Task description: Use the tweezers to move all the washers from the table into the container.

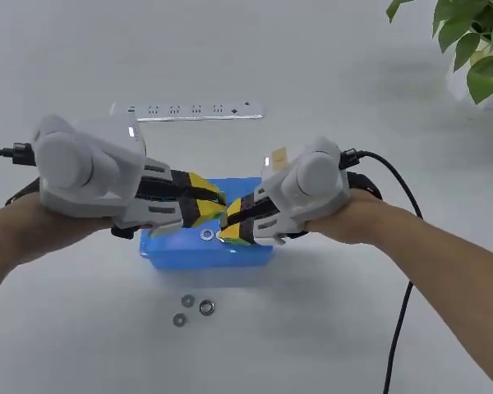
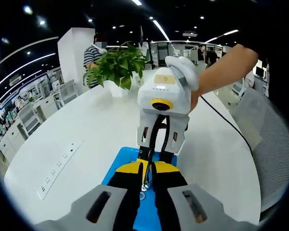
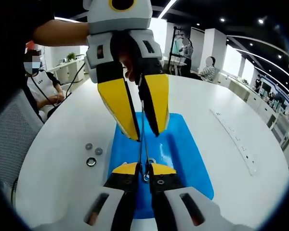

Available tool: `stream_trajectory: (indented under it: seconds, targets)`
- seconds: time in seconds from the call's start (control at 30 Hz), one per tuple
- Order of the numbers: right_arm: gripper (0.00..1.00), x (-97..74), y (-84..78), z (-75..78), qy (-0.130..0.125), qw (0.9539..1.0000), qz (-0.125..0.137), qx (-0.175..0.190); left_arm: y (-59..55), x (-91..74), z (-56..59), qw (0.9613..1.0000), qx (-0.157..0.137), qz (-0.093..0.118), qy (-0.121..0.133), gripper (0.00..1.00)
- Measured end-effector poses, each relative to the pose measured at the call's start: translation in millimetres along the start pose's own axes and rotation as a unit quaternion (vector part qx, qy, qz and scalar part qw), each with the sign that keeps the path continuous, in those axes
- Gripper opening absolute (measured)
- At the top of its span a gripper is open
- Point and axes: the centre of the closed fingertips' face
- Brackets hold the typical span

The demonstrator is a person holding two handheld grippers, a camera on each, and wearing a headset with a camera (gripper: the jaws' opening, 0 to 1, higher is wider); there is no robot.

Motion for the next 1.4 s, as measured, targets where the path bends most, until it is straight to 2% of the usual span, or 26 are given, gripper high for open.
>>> stream_trajectory:
  seconds: [0.47,1.0,1.4]
  targets:
    - [0.10,-0.7,0.1,-2.5,0.003,1.0000,-0.005,-0.006,0.4,-1.0,6.0,0.9997,0.019,0.003,-0.014,0.07]
    - [0.11,-8.0,12.1,-7.1,0.000,0.9999,-0.001,-0.016,13.7,-8.5,10.1,0.9993,0.032,0.011,-0.017,0.06]
    - [0.11,-15.8,27.0,-14.3,-0.005,0.9997,0.003,-0.023,27.2,-20.0,13.3,0.9994,0.024,0.022,-0.014,0.05]
Point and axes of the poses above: the centre of the closed fingertips' face, and the gripper's own axes: x roughly forward along the fingers, z roughly to its right, y roughly out of its top, and after that the axes turned 8 degrees about y, right-handed
